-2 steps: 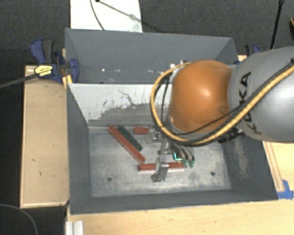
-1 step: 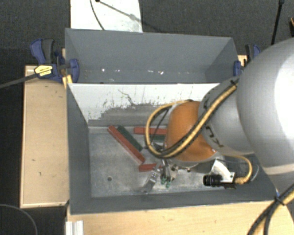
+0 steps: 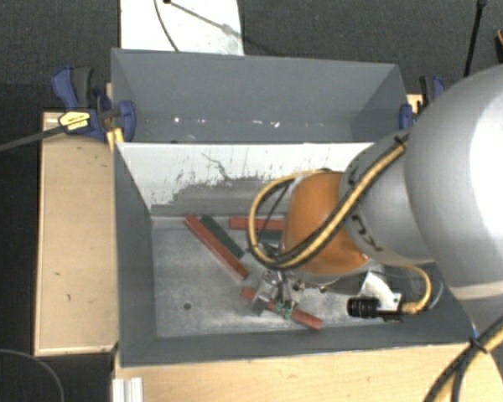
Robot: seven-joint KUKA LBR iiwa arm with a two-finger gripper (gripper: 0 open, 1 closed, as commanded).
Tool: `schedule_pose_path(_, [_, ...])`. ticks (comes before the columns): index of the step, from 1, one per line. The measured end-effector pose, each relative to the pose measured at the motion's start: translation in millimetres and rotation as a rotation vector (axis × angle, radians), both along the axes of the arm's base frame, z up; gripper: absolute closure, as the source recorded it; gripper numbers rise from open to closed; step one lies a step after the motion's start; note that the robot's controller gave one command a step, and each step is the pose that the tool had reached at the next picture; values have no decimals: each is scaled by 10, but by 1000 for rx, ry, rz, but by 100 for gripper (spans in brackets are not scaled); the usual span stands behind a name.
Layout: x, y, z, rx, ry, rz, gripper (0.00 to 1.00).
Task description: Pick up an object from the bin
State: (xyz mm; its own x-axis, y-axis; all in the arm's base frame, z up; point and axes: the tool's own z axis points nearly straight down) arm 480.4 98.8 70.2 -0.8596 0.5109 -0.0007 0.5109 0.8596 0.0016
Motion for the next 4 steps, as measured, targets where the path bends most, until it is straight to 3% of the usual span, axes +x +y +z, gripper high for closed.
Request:
schedule_pose_path(1, [-25,18,525,1,-3,-14,100])
schedule_pose_path(2, [346,-13,2042,1,-10,-19,100])
schedule_pose_path(3, [615,189,2033,0,-4,-5,100])
schedule_pose_path(4, [509,176,1898,-1,1,341,100])
